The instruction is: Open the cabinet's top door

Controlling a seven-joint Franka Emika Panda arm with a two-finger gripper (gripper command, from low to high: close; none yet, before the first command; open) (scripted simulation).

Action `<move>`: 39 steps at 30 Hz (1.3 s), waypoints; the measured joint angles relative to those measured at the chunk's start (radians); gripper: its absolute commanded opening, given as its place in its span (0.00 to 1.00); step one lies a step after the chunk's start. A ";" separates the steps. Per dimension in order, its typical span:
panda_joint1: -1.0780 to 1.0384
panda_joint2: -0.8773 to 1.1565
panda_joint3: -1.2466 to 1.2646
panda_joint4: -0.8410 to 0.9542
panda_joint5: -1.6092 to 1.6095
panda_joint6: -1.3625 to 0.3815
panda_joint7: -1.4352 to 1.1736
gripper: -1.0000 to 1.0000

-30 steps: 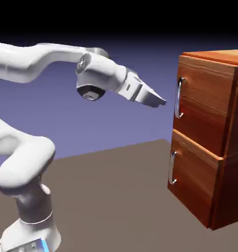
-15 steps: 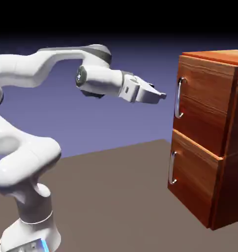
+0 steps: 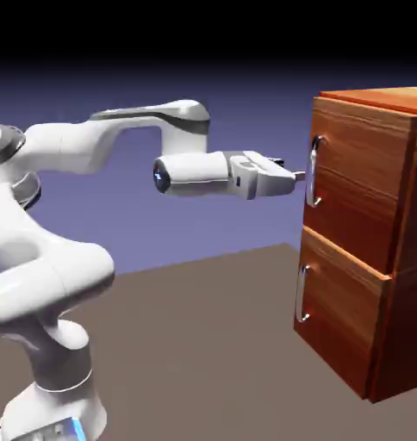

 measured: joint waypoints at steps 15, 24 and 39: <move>-0.058 0.062 -0.039 -0.043 -0.049 -0.276 -0.045 0.00; -0.009 0.113 -0.237 -0.228 -0.245 -0.668 -0.099 0.00; -0.234 0.385 -0.509 -0.230 -0.750 -1.317 -0.296 0.00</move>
